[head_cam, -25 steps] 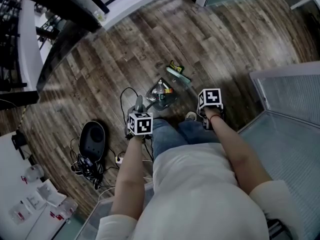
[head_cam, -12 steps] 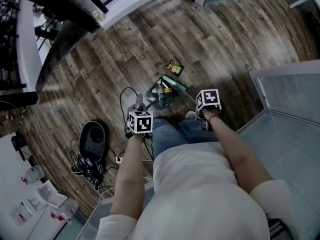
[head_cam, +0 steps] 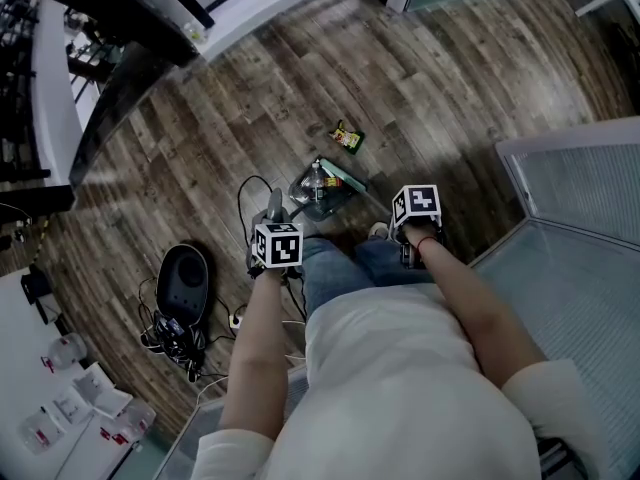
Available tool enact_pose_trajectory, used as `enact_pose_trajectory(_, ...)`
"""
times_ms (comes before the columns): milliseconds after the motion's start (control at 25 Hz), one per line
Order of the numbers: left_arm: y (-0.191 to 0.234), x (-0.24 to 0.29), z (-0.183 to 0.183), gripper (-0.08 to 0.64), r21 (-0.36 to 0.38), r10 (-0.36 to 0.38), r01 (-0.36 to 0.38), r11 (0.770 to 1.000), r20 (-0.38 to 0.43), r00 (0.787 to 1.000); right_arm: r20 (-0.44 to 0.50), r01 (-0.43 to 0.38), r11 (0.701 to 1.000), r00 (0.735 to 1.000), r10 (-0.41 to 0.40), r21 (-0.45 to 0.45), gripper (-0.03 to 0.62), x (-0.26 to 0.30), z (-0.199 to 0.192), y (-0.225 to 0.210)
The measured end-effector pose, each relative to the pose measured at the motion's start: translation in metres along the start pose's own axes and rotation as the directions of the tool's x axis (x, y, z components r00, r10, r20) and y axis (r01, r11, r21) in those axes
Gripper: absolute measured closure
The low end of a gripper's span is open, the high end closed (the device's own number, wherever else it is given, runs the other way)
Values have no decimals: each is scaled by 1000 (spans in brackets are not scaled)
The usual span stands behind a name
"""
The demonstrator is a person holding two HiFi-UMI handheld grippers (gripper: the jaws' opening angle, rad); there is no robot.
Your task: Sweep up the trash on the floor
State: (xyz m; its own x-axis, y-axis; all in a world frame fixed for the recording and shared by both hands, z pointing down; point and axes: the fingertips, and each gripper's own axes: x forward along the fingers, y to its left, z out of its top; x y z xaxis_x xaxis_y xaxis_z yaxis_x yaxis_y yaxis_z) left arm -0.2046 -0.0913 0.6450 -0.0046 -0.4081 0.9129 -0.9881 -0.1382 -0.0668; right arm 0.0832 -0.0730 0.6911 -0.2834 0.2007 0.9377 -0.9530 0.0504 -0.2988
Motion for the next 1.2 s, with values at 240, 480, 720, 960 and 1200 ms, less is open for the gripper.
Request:
enact_pose_trajectory(240,1,-1,-2,551,1,5,-5,1000,4,1000,-7,-15,1000,1000,16,9,494,-3,-12,-2)
enact_pose_trajectory(480,1,-1,-1,551,0,6,-6,1000,5,1000,-29,-40,999,999,40,21,494,-6,-29,-5)
enact_pose_trajectory(720,1,-1,-2,551,2,9,-9,1000,7,1000,-39,-60,997,997,61,41,495,-12,-42,-8)
enact_pose_trajectory(960,2,1,0,551,3,12,-12,1000,8,1000,-31,-80,995,996,82,60,494,-18,-42,-15)
enact_pose_trajectory(1200,0,0,1,549,5,15,-15,1000,7,1000,-12,-75,996,997,76,41,494,-25,-41,-15)
